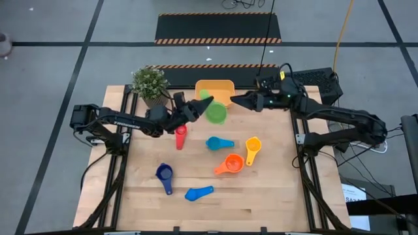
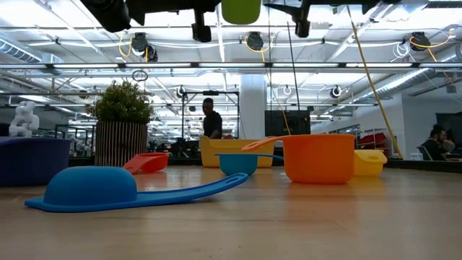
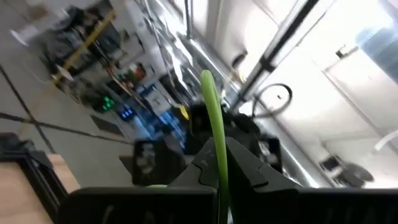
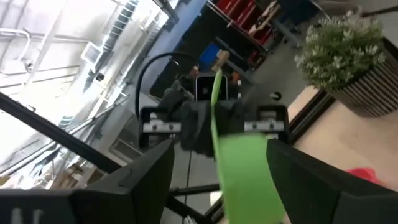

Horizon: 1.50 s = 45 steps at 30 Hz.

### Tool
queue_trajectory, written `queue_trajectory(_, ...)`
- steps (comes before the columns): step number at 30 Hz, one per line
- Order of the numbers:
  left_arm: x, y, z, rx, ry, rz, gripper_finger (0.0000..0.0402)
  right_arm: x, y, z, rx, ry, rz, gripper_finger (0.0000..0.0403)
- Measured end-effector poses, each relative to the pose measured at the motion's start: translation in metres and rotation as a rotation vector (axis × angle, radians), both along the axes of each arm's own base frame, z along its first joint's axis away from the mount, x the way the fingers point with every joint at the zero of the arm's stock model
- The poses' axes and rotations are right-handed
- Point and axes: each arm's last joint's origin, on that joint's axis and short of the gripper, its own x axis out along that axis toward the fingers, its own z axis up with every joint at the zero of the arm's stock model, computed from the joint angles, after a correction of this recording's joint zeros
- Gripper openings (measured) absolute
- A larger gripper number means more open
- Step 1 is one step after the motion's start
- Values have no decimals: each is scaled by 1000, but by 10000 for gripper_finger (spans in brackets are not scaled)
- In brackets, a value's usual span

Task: Nest measuring cups in basket
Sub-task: Stack the green measuring cup on top of the orange measuring cup

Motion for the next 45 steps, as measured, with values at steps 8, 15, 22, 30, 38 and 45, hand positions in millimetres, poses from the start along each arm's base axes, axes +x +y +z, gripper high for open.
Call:
queue_trajectory(8,-4,6,1,-82,-18,211,7,4,13,-10,-74,101,-24,240)
queue_trajectory(15,-7,7,5,-66,-51,259,12,9,18,-12,-184,109,-34,240)
queue_trajectory(22,-8,7,6,-62,-67,264,6,22,15,-20,-198,109,-30,240)
queue_trajectory(30,-9,7,8,-42,-75,286,10,46,10,-36,-159,85,24,240)
queue_trajectory(38,-9,7,9,-42,-80,285,16,51,7,-37,-156,59,15,219)
queue_trajectory(45,-11,7,10,-40,-100,286,8,49,0,-37,-164,58,-8,150)
